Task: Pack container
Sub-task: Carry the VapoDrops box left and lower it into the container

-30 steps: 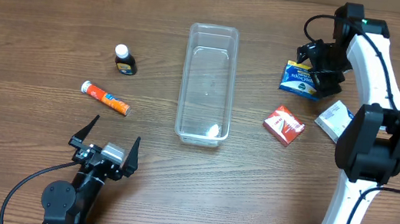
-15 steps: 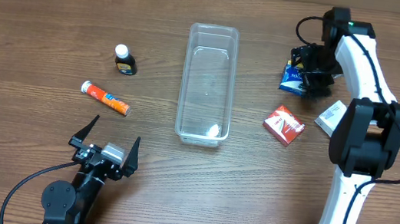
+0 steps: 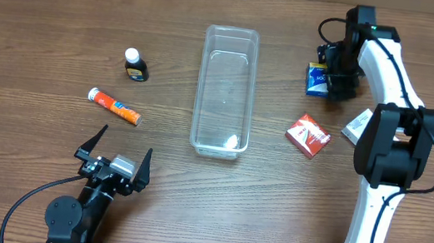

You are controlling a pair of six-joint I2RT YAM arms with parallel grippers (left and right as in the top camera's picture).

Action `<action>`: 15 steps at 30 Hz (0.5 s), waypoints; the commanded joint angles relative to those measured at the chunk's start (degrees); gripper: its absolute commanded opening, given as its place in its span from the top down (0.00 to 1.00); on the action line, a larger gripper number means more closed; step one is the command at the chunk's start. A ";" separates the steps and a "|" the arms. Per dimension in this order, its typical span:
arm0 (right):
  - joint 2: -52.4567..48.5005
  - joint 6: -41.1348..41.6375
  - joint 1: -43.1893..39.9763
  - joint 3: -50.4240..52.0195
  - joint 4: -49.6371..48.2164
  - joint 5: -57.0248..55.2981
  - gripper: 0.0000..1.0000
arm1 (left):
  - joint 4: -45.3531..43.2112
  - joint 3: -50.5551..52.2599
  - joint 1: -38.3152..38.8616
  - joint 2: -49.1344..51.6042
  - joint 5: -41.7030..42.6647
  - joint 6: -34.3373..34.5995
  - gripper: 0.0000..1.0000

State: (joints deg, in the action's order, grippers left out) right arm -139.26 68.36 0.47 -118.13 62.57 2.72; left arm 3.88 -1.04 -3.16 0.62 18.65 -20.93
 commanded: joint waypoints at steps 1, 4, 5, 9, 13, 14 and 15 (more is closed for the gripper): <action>-1.77 -0.94 -0.17 -1.09 -1.25 -1.01 0.00 | -0.04 0.22 -0.48 -0.37 -0.17 0.79 0.00; -1.77 -4.04 -0.92 -1.09 -1.84 -1.38 0.00 | -0.04 0.22 -0.48 -0.37 -0.17 0.79 0.00; -1.77 -6.93 -1.31 -1.09 -1.53 -1.38 0.00 | -0.04 0.22 -0.46 -0.37 -0.17 0.81 0.00; -1.77 -17.57 -2.73 -1.09 1.09 -1.40 0.00 | -0.04 0.22 -0.48 -0.37 -0.17 0.81 0.00; -1.77 -17.86 -3.50 -1.09 3.82 -1.11 0.23 | -0.04 0.22 -0.48 -0.37 -0.17 0.79 0.00; -1.77 -17.86 -3.50 -1.09 4.35 -1.11 0.30 | -0.04 0.22 -0.48 -0.37 -0.17 0.79 0.00; -1.77 -17.88 -3.50 -1.09 4.79 -1.11 0.33 | -0.02 0.22 -0.46 -0.37 -0.17 0.79 0.00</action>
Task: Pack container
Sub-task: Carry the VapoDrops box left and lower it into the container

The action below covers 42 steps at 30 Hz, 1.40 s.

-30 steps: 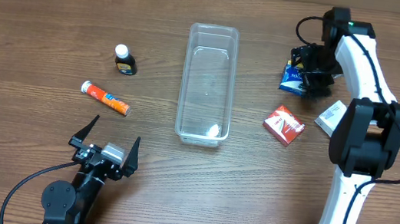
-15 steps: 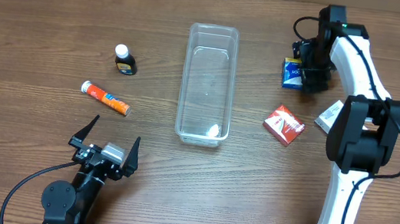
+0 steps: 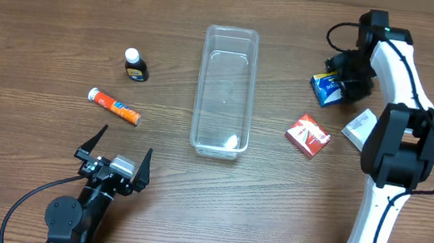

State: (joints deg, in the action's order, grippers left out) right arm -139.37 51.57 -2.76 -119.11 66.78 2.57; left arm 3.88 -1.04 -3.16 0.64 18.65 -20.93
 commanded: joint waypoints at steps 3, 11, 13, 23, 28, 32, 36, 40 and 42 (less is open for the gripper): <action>-1.64 -5.73 -0.26 -0.28 1.51 -0.37 0.33 | -0.04 0.22 -0.48 -0.39 -0.17 0.79 0.00; 1.44 -24.79 1.05 -13.31 10.43 1.60 0.28 | -0.02 0.22 -0.48 -0.39 -0.17 0.79 0.00; 1.60 -30.14 2.78 -21.51 15.89 1.53 0.28 | -0.04 0.22 -0.46 -0.39 -0.17 0.79 0.00; 1.62 -44.59 20.02 -37.51 26.58 -0.20 0.28 | -0.02 0.22 -0.46 -0.39 -0.17 0.79 0.00; 1.62 -42.05 26.12 -36.68 25.68 -1.66 0.27 | -0.04 0.22 -0.48 -0.39 -0.17 0.79 0.00; 1.57 -33.57 28.79 -32.68 20.48 -1.70 0.27 | -0.04 0.22 -0.48 -0.39 -0.17 0.79 0.00; 1.57 -30.10 30.53 -29.27 15.21 -1.68 0.26 | -0.02 0.22 -0.48 -0.39 -0.17 0.79 0.00; 1.55 -30.14 31.89 -25.51 11.17 -2.95 0.26 | -0.02 0.22 -0.46 -0.39 -0.17 0.79 0.00; 1.55 -30.32 32.15 -23.54 9.31 -2.95 0.26 | -0.04 0.22 -0.48 -0.39 -0.17 0.79 0.00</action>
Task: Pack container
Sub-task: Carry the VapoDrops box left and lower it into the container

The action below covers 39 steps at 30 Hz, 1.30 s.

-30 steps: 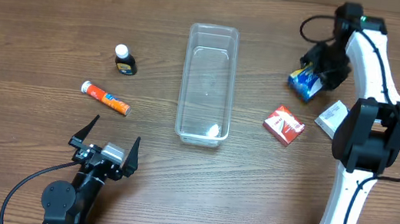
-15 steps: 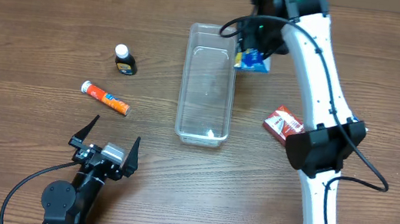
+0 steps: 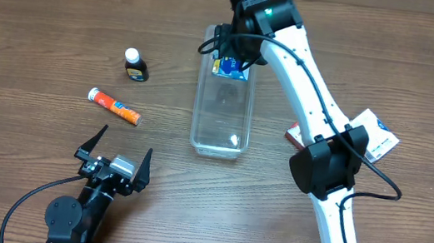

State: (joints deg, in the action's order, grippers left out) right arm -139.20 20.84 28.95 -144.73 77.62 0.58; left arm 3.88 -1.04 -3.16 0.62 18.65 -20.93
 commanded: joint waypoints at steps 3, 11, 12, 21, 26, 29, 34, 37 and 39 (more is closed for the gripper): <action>1.38 0.17 0.68 3.93 -3.48 -0.96 0.26 | -0.04 0.22 -0.48 -0.37 -0.17 0.79 0.00; -1.07 -2.12 0.68 4.63 -7.43 -1.20 0.27 | -0.04 0.22 -0.48 -0.37 -0.17 0.79 0.00; -1.86 -2.49 0.68 4.85 -7.78 -1.18 0.27 | -0.04 0.22 -0.48 -0.37 -0.17 0.79 0.00; -7.30 -4.13 0.35 4.92 -9.25 -3.76 0.26 | -0.04 0.22 -0.46 -0.37 -0.17 0.79 0.00; -7.87 -4.11 -0.63 4.92 -9.46 -3.72 0.20 | -0.04 0.22 -0.48 -0.37 -0.17 0.81 0.00; -7.87 -4.13 -0.63 4.92 -9.49 -3.72 0.14 | -0.04 0.22 -0.46 -0.37 -0.17 0.79 0.00; -7.72 -4.13 -0.63 4.22 -9.18 -3.69 0.09 | -0.02 0.22 -0.48 -0.37 -0.17 0.79 0.00; -6.80 -4.11 -0.63 2.82 -8.37 -3.50 0.08 | -0.02 0.22 -0.48 -0.37 -0.17 0.79 0.00; -6.36 -4.11 -0.63 1.97 -7.89 -3.50 0.08 | -0.02 0.22 -0.48 -0.37 -0.17 0.79 0.00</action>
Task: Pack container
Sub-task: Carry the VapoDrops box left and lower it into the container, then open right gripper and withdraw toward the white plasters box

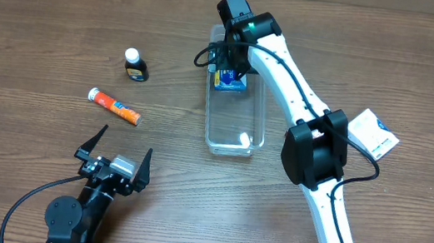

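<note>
The clear plastic container [236,146] lies slanted at mid-table, its near end swung to the right. My right gripper [229,69] reaches down into the container's far end, shut on a blue box [231,81] that sits low inside the walls. My left gripper [116,154] rests open at the near left edge, holding nothing. A small dark bottle with a white cap [134,64] and an orange tube [115,107] lie on the wood left of the container.
A white packet [373,134] lies at the right, beside the right arm's elbow [314,147]. The arm's white links cross the table from the near right edge to the container's far end, hiding what lies under them.
The right gripper has gone lower with the blue box, which is now inside the container's far end. The container has turned, its near end now further right. The red box no longer shows.
The right gripper was at the blue box at the far right of the table, near a red box and white packet. It then had the box lifted and tilted. Later it held the box over the container's far end, and now within it.
</note>
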You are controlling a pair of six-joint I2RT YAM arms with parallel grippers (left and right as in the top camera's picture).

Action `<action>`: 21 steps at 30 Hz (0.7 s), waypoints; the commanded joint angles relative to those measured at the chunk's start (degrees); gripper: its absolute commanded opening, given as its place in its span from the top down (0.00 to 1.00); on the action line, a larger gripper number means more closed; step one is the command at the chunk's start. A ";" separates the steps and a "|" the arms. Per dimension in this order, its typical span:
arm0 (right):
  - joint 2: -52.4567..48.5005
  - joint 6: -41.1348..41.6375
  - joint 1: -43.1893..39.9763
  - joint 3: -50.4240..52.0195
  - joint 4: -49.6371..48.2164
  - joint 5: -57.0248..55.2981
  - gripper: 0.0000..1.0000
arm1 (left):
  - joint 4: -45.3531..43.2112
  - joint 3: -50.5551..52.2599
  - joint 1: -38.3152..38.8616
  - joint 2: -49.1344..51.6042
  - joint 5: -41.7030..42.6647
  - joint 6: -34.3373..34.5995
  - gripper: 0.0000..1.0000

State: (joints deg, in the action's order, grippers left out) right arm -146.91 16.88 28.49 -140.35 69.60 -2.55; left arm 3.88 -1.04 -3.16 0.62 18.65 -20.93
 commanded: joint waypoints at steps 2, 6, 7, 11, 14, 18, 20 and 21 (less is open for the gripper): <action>1.51 -0.09 -0.17 -2.62 0.46 -0.37 0.08 | -0.04 0.22 -0.48 -0.37 -0.17 0.81 0.00; 1.53 1.20 -0.17 -2.67 0.66 -0.39 0.35 | -0.04 0.22 -0.46 -0.37 -0.17 0.79 0.00; 1.64 1.38 -0.20 -2.86 0.87 -0.39 0.34 | -0.04 0.22 -0.48 -0.37 -0.17 0.79 0.00; 2.62 1.38 -0.24 -6.56 3.91 -0.42 0.35 | -0.04 0.22 -0.46 -0.37 -0.17 0.79 0.00; 4.98 1.40 -0.61 -12.83 10.56 -0.42 0.35 | -0.04 0.22 -0.46 -0.37 -0.17 0.79 0.00; 6.84 4.46 -4.33 -20.20 23.45 -0.39 0.34 | -0.04 0.22 -0.48 -0.37 -0.17 0.79 0.00; 7.08 4.24 -7.63 -20.28 27.45 2.73 0.34 | -0.04 0.22 -0.46 -0.37 -0.17 0.79 0.00; 7.08 4.31 -8.41 -19.93 27.47 3.69 0.34 | -0.04 0.22 -0.48 -0.37 -0.17 0.79 0.00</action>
State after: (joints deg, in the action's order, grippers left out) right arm -141.99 20.32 23.40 -159.44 96.90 -1.72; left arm 3.88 -1.04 -3.16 0.62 18.65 -20.93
